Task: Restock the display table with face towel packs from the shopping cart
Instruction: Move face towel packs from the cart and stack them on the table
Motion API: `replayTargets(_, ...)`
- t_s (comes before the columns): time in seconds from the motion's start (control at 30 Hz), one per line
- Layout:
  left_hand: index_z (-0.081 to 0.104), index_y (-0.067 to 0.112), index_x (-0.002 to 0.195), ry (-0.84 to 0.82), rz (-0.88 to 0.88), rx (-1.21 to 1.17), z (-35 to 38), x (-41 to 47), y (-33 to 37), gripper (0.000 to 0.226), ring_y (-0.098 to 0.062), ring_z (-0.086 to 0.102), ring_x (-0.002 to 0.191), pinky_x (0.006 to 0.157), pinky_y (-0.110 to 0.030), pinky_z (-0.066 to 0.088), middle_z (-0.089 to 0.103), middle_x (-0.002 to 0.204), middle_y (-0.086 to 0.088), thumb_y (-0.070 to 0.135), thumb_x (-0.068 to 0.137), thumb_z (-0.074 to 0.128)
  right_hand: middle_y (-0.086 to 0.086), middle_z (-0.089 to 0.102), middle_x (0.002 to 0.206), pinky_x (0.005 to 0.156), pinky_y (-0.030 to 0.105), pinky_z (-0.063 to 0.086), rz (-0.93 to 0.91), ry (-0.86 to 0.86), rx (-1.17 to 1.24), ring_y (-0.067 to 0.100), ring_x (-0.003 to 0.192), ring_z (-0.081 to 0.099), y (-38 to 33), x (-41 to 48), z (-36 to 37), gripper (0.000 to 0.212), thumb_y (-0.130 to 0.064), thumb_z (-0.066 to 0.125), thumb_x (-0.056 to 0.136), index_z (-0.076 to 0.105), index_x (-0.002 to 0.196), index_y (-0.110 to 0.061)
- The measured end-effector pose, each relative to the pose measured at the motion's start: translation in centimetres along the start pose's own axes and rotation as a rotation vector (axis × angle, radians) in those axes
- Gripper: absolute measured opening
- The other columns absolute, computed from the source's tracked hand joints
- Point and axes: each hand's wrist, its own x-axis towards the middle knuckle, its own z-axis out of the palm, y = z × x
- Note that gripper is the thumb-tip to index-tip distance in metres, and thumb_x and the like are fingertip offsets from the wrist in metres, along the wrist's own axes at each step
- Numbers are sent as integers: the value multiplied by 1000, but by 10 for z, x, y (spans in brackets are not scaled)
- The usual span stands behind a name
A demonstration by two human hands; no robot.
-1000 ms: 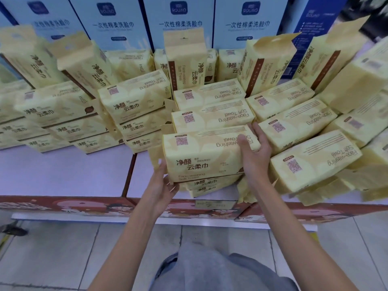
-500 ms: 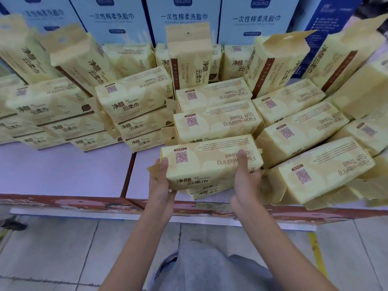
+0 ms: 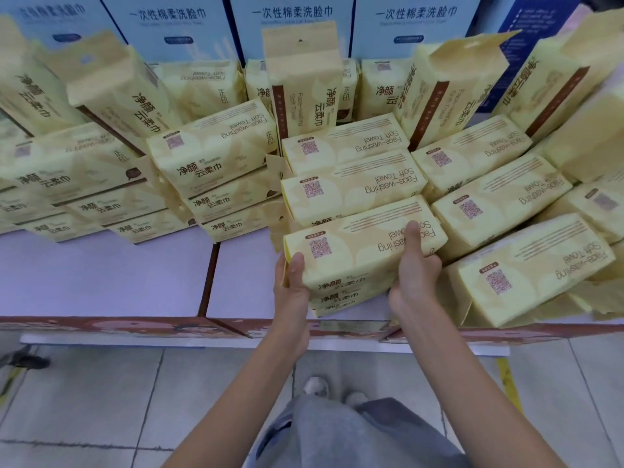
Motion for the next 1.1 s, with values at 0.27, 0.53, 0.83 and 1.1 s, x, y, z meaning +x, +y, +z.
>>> replayTargets(0.27, 48, 22, 136, -3, 28, 47, -1, 1, 2, 121, -21, 57, 119, 103, -48, 44, 63, 127, -1, 87, 35, 67, -2, 60, 121, 95, 32, 46, 51, -103, -69, 14, 109, 58, 6, -6, -11, 53, -44, 57, 90, 42, 129, -12)
replayTargets(0.53, 43, 24, 138, 171, 49, 142, -20, -21, -10, 116, -19, 51, 124, 106, -44, 40, 53, 135, -1, 93, 45, 52, -5, 59, 127, 107, 38, 39, 83, -332, -162, 15, 120, 53, 21, -10, -43, 71, -46, 69, 74, 45, 135, -19)
replayTargets(0.83, 55, 17, 125, 246, 61, 431, -54, -80, -60, 30, -3, 56, 103, 72, 0, 41, 58, 117, 4, 21, 96, 53, -12, 54, 118, 94, 20, 39, -22, -775, -737, 4, 108, 52, 46, -21, -91, 36, -31, 53, 94, 47, 128, -21)
replayTargets(1.1, 56, 16, 127, 314, -51, 562, -79, -149, -117, 33, -10, 56, 108, 77, -5, 40, 60, 121, 4, 23, 94, 55, 0, 48, 139, 107, 37, 35, -358, -1138, -1459, 17, 129, 44, 78, 1, -146, 45, -32, 48, 96, 42, 138, -16)
